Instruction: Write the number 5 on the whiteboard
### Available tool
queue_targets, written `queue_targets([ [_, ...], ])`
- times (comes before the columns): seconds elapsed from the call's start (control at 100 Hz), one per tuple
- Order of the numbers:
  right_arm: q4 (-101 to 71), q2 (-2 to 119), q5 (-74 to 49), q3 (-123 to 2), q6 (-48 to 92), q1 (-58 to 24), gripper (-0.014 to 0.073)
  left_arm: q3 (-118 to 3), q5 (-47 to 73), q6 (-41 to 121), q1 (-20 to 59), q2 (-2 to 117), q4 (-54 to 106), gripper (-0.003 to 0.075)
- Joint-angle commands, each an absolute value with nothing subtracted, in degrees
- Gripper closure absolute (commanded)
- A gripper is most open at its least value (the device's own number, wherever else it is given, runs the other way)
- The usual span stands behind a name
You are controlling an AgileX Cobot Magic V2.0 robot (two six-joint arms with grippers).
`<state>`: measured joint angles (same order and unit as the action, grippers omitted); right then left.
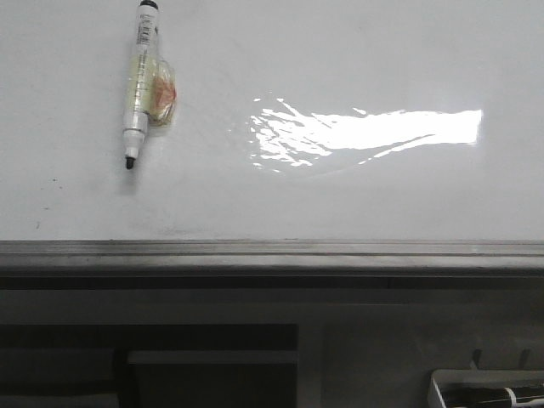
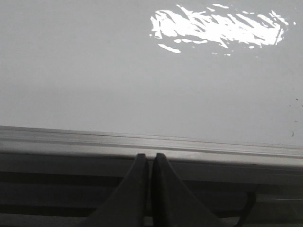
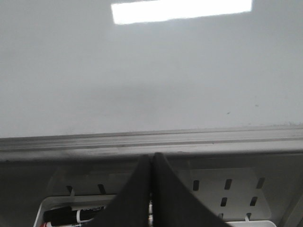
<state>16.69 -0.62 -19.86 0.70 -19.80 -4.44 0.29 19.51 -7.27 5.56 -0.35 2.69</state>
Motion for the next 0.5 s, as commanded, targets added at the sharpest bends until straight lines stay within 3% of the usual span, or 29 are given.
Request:
queue_targets([
  [0.0, 17.6, -1.6, -17.8, 2.2, -19.4, -4.5, 0.0655, 1.2, 16.2, -7.9, 5.6, -2.0, 2.3, 0.0741],
  [0.15, 18.8, -1.6, -11.0, 2.2, -19.7, -4.5, 0.0655, 1.2, 13.6, -7.9, 5.6, -2.0, 7.0, 0.0741],
  [0.32, 17.5, -1.6, 9.7, 2.2, -20.4, -4.5, 0.0655, 1.2, 6.9, -7.9, 5.6, -2.0, 39.2, 0.0741],
  [0.49, 11.5, -1.6, 8.4, 2.2, -20.7, -4.5, 0.0655, 1.2, 3.2, -7.9, 5.6, -2.0, 45.5, 0.0741],
])
